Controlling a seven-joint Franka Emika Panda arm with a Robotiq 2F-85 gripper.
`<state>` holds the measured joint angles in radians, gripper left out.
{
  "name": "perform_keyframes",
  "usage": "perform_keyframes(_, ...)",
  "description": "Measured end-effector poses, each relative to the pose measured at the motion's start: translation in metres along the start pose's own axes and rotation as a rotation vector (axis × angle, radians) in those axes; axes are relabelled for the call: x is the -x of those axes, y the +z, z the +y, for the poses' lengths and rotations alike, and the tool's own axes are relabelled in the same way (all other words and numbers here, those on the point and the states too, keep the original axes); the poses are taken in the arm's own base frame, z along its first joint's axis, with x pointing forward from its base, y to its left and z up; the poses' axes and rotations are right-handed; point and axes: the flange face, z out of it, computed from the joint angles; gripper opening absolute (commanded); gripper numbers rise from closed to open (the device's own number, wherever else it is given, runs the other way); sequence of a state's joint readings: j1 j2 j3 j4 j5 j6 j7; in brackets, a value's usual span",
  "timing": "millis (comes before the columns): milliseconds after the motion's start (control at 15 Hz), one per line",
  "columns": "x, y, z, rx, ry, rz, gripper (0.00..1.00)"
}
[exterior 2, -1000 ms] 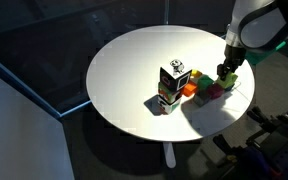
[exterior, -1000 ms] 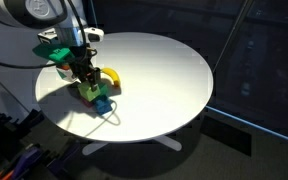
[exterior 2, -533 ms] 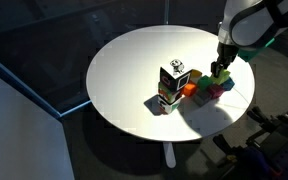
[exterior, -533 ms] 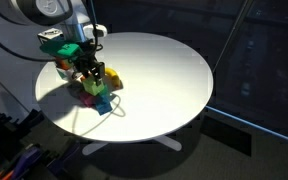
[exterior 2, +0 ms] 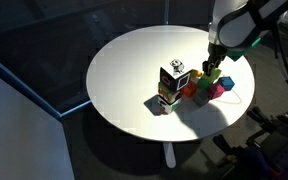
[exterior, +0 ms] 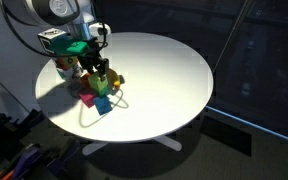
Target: Slide the blue block backwards, pick up the light green block and put it on top of the darker green block
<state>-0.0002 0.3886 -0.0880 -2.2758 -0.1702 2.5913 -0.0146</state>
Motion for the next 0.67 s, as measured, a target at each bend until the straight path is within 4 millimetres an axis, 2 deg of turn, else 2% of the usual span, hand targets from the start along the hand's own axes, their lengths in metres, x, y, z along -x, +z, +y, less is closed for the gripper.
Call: perform_keyframes(667, -0.017, 0.004, -0.014, 0.008, -0.029, 0.005, 0.27)
